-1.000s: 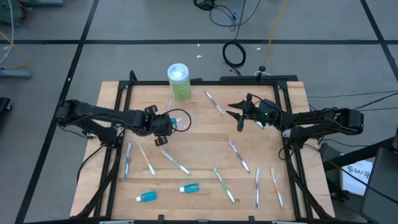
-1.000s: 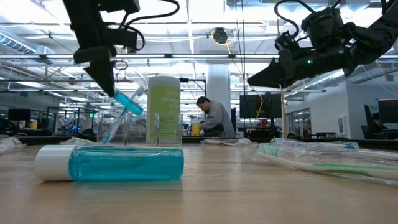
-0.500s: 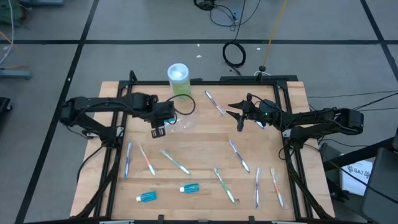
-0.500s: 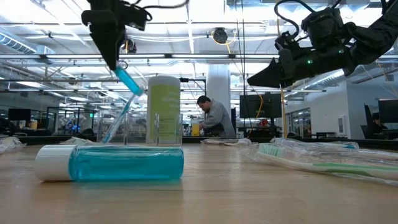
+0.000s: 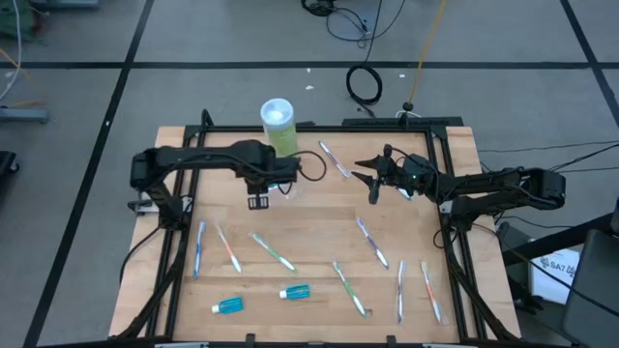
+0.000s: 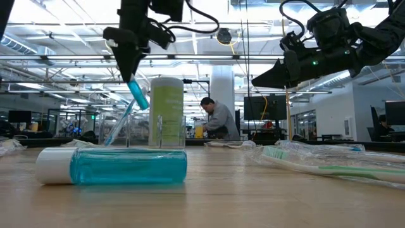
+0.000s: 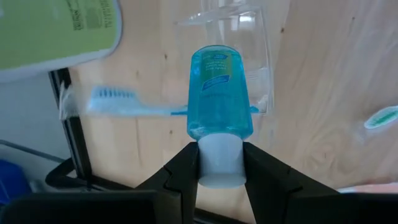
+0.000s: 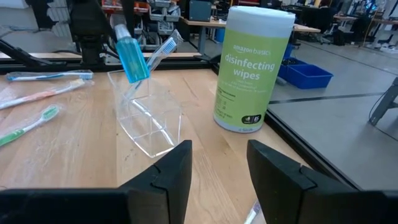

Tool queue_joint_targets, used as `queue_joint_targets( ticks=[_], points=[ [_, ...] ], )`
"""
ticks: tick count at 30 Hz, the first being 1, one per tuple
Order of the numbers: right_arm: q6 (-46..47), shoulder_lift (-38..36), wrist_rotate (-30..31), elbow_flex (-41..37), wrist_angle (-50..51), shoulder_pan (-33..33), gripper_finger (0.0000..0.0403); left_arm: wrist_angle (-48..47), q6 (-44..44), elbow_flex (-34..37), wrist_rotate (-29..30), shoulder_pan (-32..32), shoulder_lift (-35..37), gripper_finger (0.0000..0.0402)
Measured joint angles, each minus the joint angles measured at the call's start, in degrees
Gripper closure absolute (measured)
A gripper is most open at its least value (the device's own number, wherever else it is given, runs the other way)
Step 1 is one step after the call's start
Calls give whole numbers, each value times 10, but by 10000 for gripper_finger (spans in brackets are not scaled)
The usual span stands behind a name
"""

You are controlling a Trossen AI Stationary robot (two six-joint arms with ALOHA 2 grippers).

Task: Pick & Place toothbrushing station
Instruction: Put the top mouthwash into the transparent organizer

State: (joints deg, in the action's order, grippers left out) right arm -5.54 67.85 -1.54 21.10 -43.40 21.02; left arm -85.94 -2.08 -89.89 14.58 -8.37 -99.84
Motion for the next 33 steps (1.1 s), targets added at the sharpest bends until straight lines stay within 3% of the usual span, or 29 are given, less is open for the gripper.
queue_joint_targets(
  ticks=[11,25,33],
  points=[
    [-3,0,0,0,0,0,257,-14,-36,-5,5,-3,-57,289],
    [-3,0,0,0,0,0,257,-25,-75,-5,-15,-3,-57,289],
    [-3,0,0,0,0,0,257,-5,-180,-5,58,-1,-57,289]
  ],
)
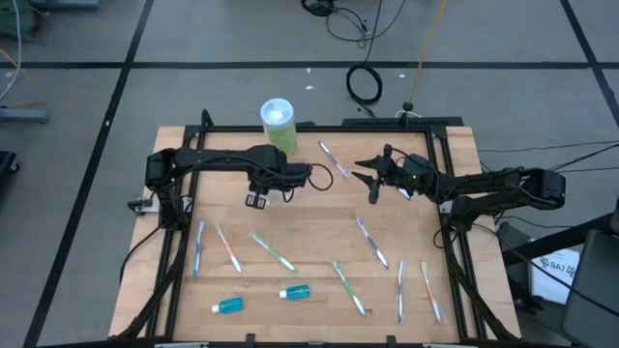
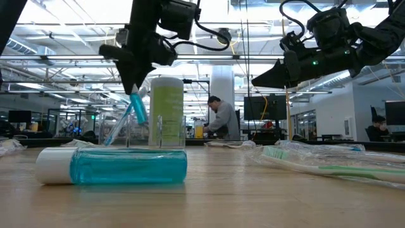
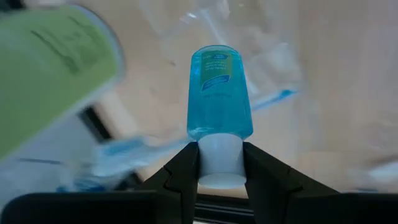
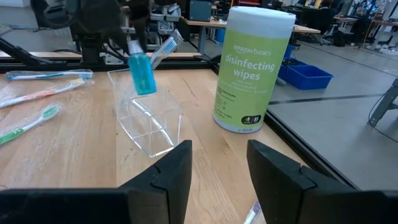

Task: Pick & Place toothbrushing station
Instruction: Put the top mouthwash into the transparent organizer

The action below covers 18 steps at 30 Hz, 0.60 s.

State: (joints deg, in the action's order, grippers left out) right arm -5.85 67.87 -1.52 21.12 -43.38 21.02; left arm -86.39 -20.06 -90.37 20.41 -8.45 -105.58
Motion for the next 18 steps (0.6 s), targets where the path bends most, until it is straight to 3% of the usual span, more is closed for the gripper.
queue_joint_targets(
  ticks=[8,15,18],
  points=[
    [0,0,0,0,0,0,257,-3,-60,0,30,5,-17,289],
    [0,0,0,0,0,0,257,-1,-121,0,142,30,-54,289],
    [-6,0,0,0,0,0,257,-1,-158,0,159,41,-60,289]
  ],
)
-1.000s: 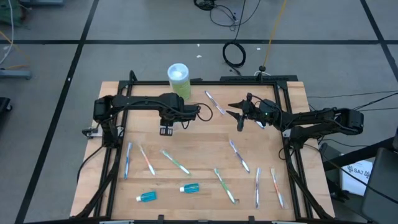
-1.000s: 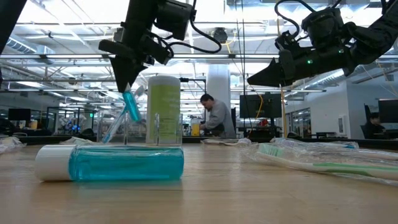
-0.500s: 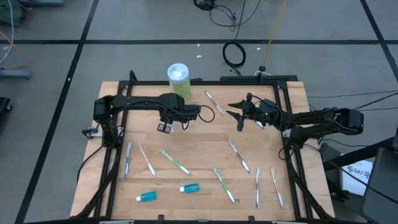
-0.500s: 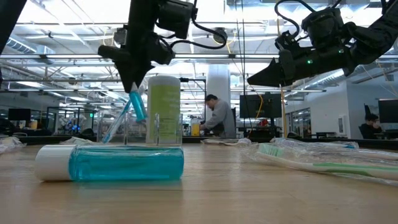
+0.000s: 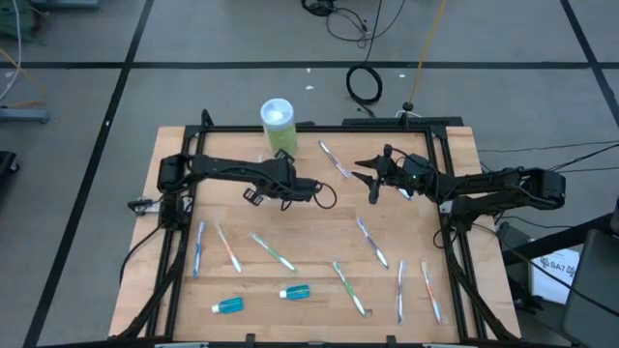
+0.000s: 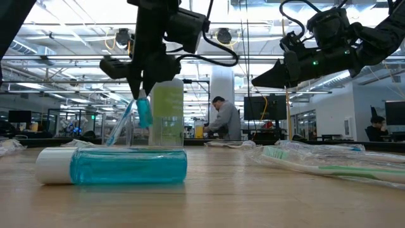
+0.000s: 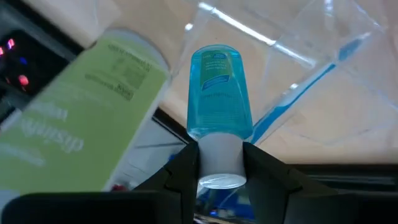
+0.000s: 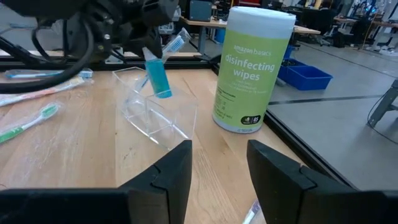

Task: Pick & Place toothbrushing station
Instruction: Put the top mouthwash into the transparent organizer

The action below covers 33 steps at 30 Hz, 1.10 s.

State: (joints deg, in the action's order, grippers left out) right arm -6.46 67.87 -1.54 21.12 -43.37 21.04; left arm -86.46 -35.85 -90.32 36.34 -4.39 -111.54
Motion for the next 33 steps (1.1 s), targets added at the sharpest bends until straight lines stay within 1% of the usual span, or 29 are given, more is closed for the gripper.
queue_joint_targets(
  ticks=[4,9,14,17,22,27,29,33],
  points=[
    [-4,0,0,0,0,0,257,-2,-32,0,-3,8,-4,289],
    [-4,0,0,0,0,0,257,-3,-60,0,-33,4,-4,289],
    [-5,0,0,0,0,0,257,2,-56,0,-34,-8,-4,289],
    [-5,0,0,0,0,0,257,22,-54,13,-34,-14,-4,289],
    [-5,0,0,0,0,0,257,52,-63,28,-25,-7,-4,289],
    [-5,0,0,0,0,0,257,55,-101,28,-50,-3,-4,289],
    [-4,0,0,0,0,0,257,57,-116,28,-48,-4,-8,289],
    [-3,0,0,0,0,0,257,59,-118,29,-48,-11,-9,289]
  ],
)
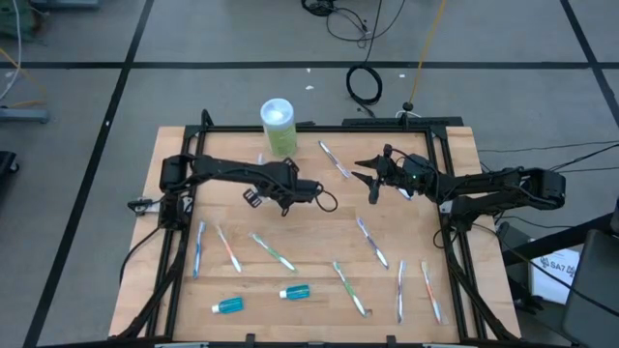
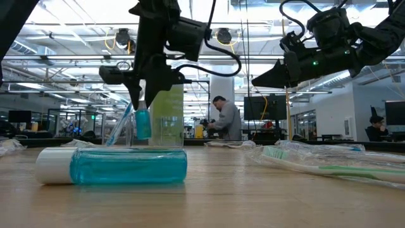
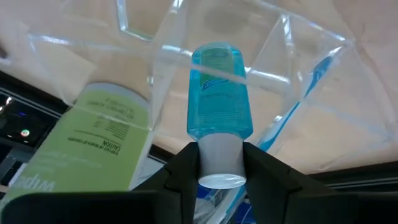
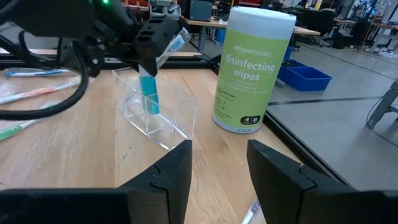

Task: Pick & Place toothbrushing station
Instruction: Put the top mouthwash into the transparent organizer

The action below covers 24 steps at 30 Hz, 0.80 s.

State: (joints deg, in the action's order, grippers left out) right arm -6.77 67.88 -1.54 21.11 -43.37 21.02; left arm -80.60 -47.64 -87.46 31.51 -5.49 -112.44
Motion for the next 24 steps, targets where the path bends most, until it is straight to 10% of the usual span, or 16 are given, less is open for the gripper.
queue_joint_targets(
  ticks=[24],
  points=[
    [0,0,0,0,0,0,257,30,-16,49,17,-9,0,288]
  ],
)
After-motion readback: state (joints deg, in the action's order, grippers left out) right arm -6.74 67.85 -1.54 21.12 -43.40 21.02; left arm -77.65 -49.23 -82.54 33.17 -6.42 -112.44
